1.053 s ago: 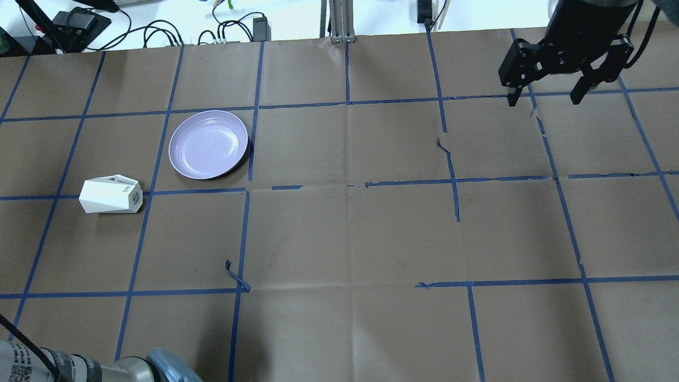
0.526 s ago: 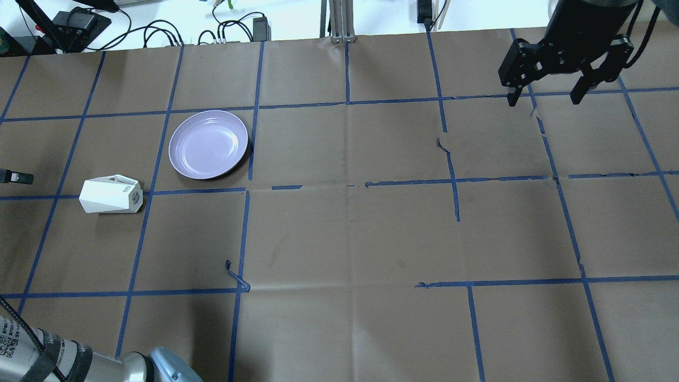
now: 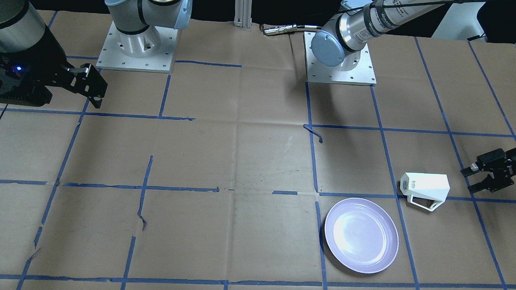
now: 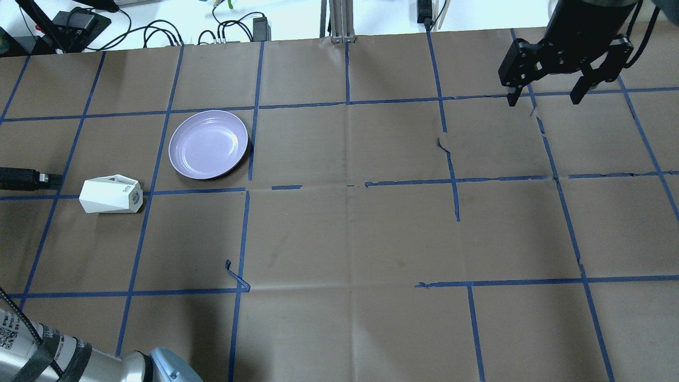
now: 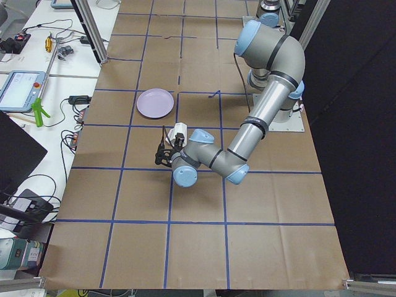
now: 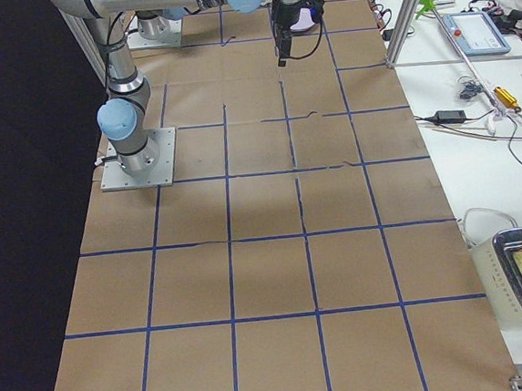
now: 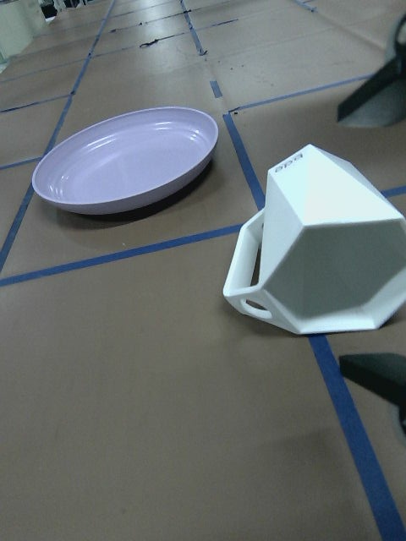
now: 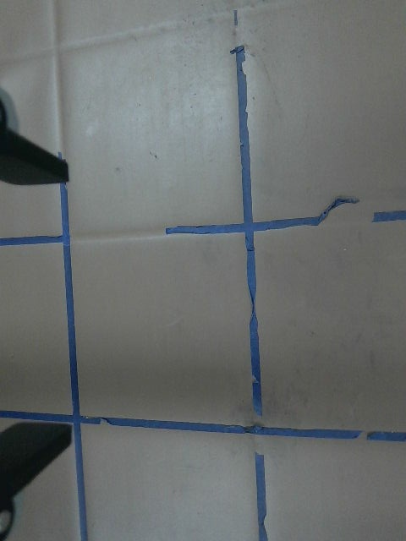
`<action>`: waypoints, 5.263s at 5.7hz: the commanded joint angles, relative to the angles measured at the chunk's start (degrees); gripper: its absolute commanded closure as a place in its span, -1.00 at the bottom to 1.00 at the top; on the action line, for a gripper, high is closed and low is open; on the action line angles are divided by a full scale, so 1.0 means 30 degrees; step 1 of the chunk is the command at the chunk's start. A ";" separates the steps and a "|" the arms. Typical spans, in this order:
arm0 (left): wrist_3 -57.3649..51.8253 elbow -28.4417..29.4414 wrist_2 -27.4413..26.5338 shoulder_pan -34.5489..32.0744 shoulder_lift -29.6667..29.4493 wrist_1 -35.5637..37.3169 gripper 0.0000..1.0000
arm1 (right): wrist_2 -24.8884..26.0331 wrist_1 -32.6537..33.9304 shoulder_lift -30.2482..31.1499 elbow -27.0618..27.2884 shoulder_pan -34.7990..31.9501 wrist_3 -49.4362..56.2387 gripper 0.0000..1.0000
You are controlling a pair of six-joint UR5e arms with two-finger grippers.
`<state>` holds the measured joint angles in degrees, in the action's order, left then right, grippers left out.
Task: Flip cup and place on plate
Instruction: 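Close the left gripper on the white mug, then lift the mug with the left gripper and carry it over the lavender plate, then turn the mug upright and lower it onto the plate with the left gripper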
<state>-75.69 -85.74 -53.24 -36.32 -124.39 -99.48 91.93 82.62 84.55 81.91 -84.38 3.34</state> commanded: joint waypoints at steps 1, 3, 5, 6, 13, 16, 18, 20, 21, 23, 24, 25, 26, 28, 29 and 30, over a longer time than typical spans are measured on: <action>-0.0083 -0.0450 0.0109 -0.1101 0.0038 -0.0849 -0.86 | 0.0000 0.0000 0.0000 0.0000 0.0000 0.0000 -1.00; -0.0025 -0.1330 -0.0066 -0.1077 -0.0252 -0.0911 -0.67 | 0.0000 0.0000 0.0000 0.0000 0.0000 0.0000 -1.00; -0.0141 -0.1100 -0.0126 -0.1076 -0.0255 -0.0911 0.86 | 0.0000 0.0000 0.0000 0.0000 0.0000 0.0000 -1.00; -0.0142 -0.1011 -0.0097 -0.1076 0.0006 -0.0911 1.00 | 0.0000 0.0000 0.0000 0.0000 0.0000 0.0000 -1.00; 1.0377 -0.0830 -0.3869 -0.8732 0.4956 0.6331 1.00 | 0.0000 0.0000 0.0000 0.0000 0.0000 0.0000 -1.00; 1.5143 -0.1444 -0.9309 -1.3984 0.4085 1.1587 1.00 | 0.0000 0.0000 0.0000 0.0000 0.0000 0.0000 -1.00; 1.5006 -0.2385 -1.1694 -1.5221 0.3554 1.3530 1.00 | 0.0000 0.0000 0.0000 0.0000 0.0000 0.0000 -1.00; 1.5093 -0.3231 -1.1669 -1.5578 0.3437 1.4258 1.00 | 0.0000 0.0000 0.0000 0.0000 0.0000 0.0000 -1.00; 1.5151 -0.3614 -1.1582 -1.5636 0.3292 1.4323 1.00 | 0.0000 0.0000 0.0000 0.0000 0.0000 0.0000 -1.00; 1.5123 -0.3735 -1.1668 -1.5608 0.3116 1.4499 -0.05 | 0.0000 0.0000 0.0000 0.0000 0.0000 0.0000 -1.00; 1.5151 -0.3706 -1.1640 -1.5608 0.3230 1.4528 -0.96 | 0.0000 0.0000 0.0000 0.0000 0.0000 0.0000 -1.00; 1.5180 -0.3647 -1.1755 -1.5608 0.3435 1.4471 -0.97 | 0.0000 0.0000 0.0000 0.0000 0.0000 0.0000 -1.00; 1.5268 -0.3183 -1.1786 -1.5782 0.3901 1.3774 -0.97 | 0.0000 0.0000 0.0000 0.0000 0.0000 0.0000 -1.00; 1.7975 -0.2539 -1.1728 -1.6132 0.6470 1.0155 -0.97 | 0.0000 0.0000 0.0000 0.0000 0.0000 0.0000 -1.00; 2.0168 -0.1518 -1.1785 -1.6773 0.7441 0.7321 -0.97 | 0.0000 0.0000 0.0000 0.0000 0.0000 0.0000 -1.00; 2.2656 0.0435 -1.1844 -1.7040 0.7914 0.3783 -0.97 | 0.0000 0.0000 0.0000 0.0000 0.0000 0.0000 -1.00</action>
<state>-14.55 -89.16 -88.62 -86.43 -102.55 -78.69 91.93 82.61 84.55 81.91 -84.37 3.34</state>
